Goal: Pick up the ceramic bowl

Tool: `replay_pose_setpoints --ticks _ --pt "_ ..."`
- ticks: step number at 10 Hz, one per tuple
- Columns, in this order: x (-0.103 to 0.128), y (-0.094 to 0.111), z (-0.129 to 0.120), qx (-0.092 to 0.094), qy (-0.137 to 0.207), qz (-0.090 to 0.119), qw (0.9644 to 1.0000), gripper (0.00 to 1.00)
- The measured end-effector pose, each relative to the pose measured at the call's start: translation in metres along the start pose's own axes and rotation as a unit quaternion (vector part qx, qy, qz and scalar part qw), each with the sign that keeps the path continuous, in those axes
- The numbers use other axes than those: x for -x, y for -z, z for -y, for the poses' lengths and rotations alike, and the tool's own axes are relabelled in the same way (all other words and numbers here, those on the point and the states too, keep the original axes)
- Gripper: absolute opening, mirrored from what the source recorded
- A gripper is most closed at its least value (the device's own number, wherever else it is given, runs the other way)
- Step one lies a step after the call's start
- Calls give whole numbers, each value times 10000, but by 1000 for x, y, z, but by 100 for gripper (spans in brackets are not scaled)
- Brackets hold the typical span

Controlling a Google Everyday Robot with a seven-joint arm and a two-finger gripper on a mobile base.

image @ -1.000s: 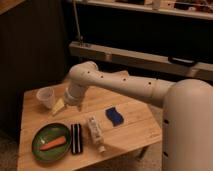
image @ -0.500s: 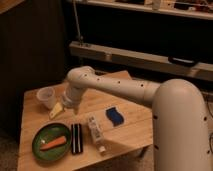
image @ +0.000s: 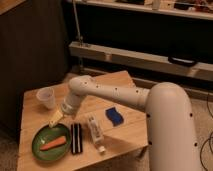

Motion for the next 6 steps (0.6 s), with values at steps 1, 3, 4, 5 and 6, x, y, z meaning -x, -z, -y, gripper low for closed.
replay_pose_setpoints --ticks 1,3,4,5,6 --pt "-1 -4 2 -70 65 7 10000 80" --pt "0 -19 5 -195 122 95 9997 80" --pt "3 -25 3 -248 107 132 9995 79" --pt "4 -27 2 -270 92 142 9995 74" --pt "5 -30 3 -286 90 168 9994 64"
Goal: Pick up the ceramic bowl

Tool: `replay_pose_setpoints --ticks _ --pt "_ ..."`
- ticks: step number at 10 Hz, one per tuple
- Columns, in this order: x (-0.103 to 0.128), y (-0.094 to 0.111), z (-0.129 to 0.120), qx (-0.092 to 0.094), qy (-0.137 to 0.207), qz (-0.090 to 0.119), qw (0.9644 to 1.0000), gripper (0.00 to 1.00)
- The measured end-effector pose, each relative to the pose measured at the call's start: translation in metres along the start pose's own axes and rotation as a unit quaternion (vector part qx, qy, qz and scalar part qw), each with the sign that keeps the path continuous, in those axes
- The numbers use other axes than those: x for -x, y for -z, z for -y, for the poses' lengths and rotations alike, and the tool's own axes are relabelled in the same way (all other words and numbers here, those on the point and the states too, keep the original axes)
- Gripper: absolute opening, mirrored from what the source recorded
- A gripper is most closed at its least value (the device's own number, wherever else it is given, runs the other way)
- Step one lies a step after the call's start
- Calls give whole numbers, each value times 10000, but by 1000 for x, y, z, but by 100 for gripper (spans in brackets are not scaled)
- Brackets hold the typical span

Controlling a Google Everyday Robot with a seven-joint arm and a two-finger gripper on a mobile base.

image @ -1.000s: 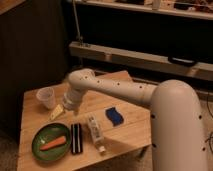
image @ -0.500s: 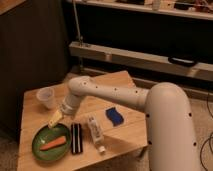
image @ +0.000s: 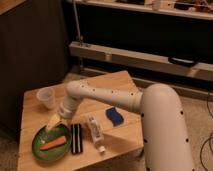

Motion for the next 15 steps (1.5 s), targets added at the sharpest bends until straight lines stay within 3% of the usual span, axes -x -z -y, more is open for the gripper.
replay_pose_setpoints --ticks 3,5,8,11,14,15 --pt "4 -7 -1 54 -8 162 9999 34" --pt "7 -13 -1 201 -23 356 9992 27" --pt "14 -19 -9 332 -123 511 9981 27" --pt "16 -22 -10 318 -144 564 9978 27" --pt "17 -24 -6 263 -82 580 9979 49" --pt "18 -27 -4 249 -55 619 9978 51"
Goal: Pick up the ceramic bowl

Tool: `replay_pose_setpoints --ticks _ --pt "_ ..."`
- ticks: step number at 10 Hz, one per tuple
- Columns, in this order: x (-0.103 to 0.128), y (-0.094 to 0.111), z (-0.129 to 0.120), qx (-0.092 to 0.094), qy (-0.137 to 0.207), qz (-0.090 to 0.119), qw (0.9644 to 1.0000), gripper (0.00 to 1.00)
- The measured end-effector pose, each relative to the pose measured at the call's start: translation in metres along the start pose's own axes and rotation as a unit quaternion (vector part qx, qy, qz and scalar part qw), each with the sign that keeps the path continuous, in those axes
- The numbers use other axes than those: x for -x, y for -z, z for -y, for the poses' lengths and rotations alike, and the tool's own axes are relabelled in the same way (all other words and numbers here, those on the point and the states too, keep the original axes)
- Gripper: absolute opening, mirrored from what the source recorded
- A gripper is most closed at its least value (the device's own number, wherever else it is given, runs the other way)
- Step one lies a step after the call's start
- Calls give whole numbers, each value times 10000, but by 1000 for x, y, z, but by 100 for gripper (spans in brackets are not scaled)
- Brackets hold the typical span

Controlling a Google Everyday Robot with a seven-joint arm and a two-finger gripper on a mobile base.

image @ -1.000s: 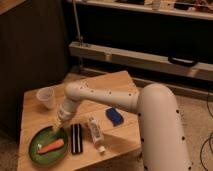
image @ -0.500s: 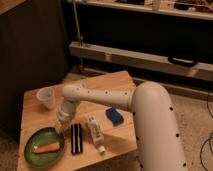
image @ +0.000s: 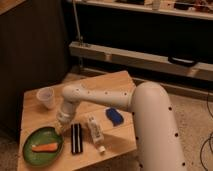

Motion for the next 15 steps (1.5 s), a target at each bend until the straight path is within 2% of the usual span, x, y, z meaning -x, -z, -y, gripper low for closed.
replay_pose_setpoints --ticks 5,6,8,9,10,11,12,15 --pt "1 -10 3 -1 4 129 9999 51" --pt "1 -11 3 3 -6 153 9999 48" --pt "2 -13 4 14 -30 194 9998 30" --pt "2 -13 3 16 -106 217 9997 17" --pt "2 -12 4 7 -176 236 9996 9" --pt "-1 -8 6 -114 -340 194 9992 1" --pt "-3 -1 9 -265 -442 146 9986 0" --pt "-13 40 40 -497 -406 -56 9979 0"
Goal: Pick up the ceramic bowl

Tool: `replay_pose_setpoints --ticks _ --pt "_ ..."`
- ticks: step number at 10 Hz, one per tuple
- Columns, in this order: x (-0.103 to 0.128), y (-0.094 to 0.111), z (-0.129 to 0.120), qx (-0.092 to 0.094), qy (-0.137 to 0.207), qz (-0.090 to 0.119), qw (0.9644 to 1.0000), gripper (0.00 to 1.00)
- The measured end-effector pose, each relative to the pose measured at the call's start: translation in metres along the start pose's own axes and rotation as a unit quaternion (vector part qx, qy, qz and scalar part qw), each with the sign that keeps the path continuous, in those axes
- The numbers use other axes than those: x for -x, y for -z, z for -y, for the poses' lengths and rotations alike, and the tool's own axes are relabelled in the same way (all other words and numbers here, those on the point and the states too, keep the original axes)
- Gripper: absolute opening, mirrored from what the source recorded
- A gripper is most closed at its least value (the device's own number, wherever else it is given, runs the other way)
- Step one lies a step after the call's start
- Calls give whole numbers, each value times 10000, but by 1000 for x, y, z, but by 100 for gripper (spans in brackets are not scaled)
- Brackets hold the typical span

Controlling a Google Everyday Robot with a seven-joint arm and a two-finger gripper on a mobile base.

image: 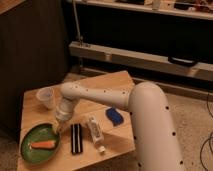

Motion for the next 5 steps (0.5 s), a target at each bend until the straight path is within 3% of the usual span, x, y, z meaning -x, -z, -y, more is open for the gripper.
replay_pose_setpoints --ticks 4,5 --pt "-5 69 75 -314 353 -301 9984 0" --pt "-6 73 79 -326 373 -310 9983 0"
